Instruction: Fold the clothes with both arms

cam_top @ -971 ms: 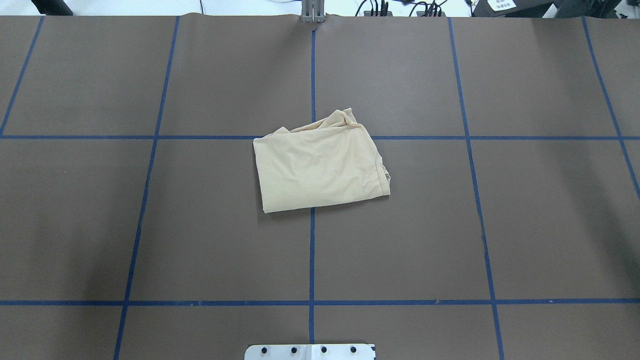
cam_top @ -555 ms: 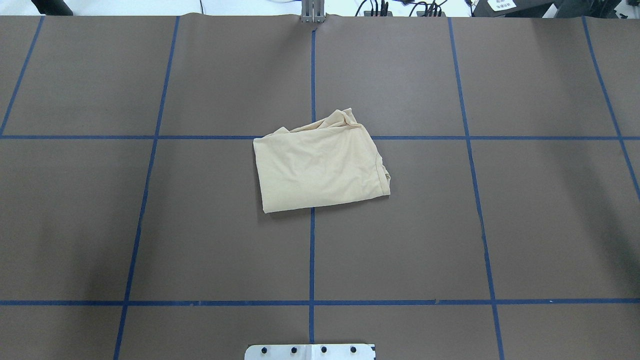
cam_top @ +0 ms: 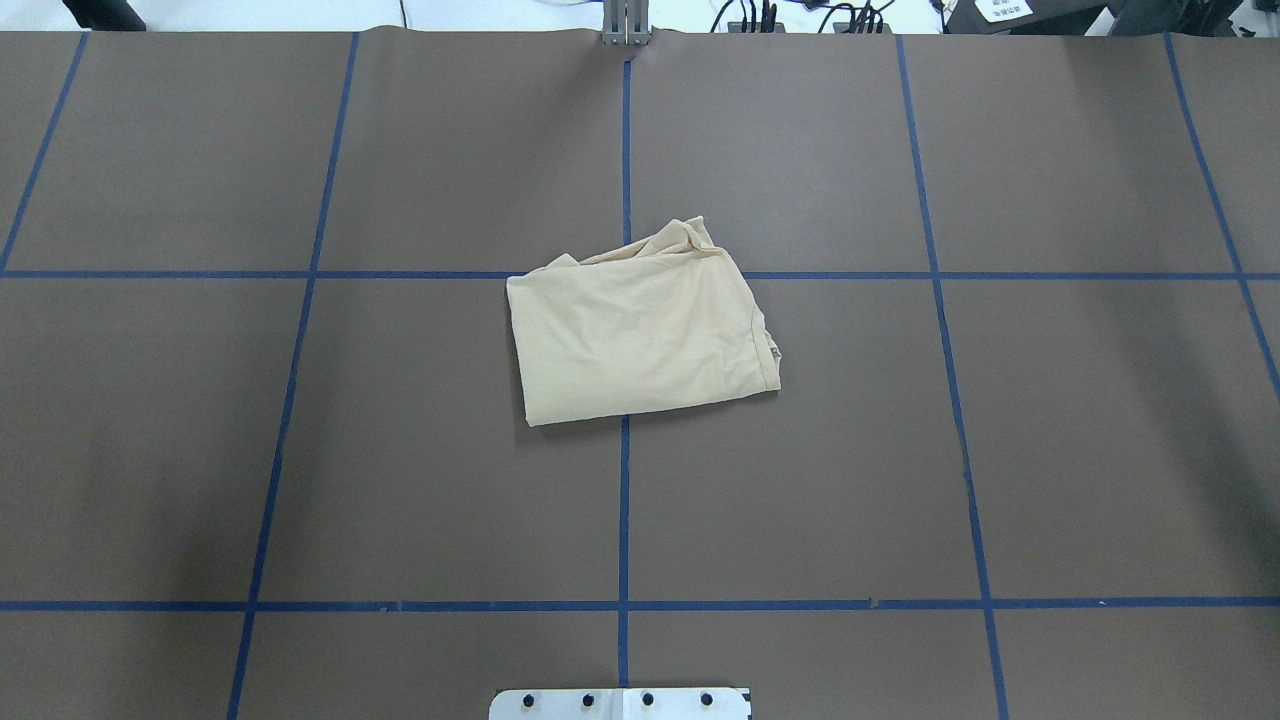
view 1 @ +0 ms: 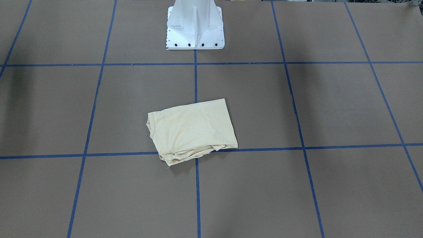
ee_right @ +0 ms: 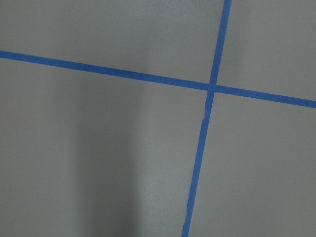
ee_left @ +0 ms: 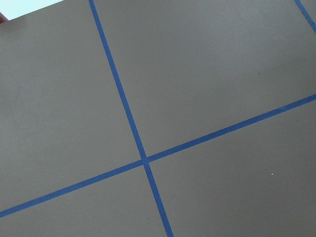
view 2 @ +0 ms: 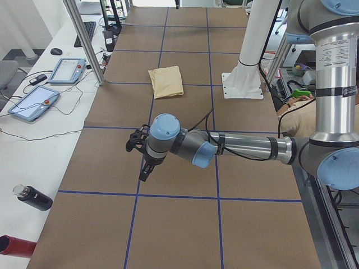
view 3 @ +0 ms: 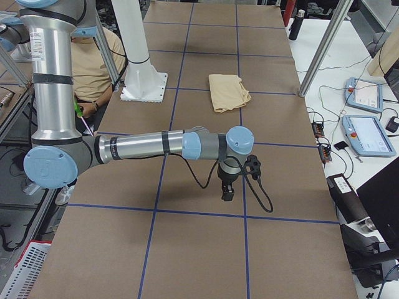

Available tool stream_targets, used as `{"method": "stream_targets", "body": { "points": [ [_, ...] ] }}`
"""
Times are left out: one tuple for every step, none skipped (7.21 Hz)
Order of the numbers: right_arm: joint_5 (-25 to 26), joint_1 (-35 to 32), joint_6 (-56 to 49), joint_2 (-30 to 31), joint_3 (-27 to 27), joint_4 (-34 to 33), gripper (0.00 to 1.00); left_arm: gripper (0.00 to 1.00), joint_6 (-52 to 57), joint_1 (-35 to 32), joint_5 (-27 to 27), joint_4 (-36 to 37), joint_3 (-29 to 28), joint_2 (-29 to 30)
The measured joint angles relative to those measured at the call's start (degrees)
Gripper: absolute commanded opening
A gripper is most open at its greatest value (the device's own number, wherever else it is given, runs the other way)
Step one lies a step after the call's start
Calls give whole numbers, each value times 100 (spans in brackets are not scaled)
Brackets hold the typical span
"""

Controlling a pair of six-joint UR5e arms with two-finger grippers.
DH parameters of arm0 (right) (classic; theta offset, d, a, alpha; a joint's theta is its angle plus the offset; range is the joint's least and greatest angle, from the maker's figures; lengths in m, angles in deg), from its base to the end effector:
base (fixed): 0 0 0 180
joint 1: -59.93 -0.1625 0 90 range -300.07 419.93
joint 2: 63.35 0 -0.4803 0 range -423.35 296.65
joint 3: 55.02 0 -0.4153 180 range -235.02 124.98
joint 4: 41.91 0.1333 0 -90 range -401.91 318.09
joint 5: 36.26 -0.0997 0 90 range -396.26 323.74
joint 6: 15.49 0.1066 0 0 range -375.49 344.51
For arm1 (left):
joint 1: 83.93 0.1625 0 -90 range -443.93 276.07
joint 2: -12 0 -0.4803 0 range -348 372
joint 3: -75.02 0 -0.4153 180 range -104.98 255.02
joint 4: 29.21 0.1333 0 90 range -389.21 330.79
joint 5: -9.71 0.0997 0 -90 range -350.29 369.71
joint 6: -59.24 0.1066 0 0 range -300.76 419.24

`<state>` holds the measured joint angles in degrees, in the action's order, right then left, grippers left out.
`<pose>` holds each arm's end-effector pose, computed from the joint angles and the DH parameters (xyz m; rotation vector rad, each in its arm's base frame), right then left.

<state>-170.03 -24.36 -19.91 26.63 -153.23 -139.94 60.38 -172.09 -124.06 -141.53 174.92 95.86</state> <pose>0.0084 -0.5145 0.6600 -0.0053 -0.7649 -0.1694 -0.0439 -0.4881 0.6381 0.4285 0.7537 0.2225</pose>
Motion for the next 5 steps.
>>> {"method": "stream_targets", "body": {
  "points": [
    [-2, 0, 0, -6, -11, 2, 100, 100, 0, 1, 0, 0, 5, 1],
    [-12, -2, -4, -4, -26, 1, 100, 100, 0, 1, 0, -2, 9, 2],
    [-38, -3, -5, 4, -29, -3, 100, 100, 0, 1, 0, -6, 14, 5],
    [-67, -3, -6, 7, -31, -4, 100, 100, 0, 1, 0, -8, 25, 6],
    [-80, -1, -6, 10, -31, -5, 100, 100, -2, 1, 0, -7, 50, 7]
  ]
}}
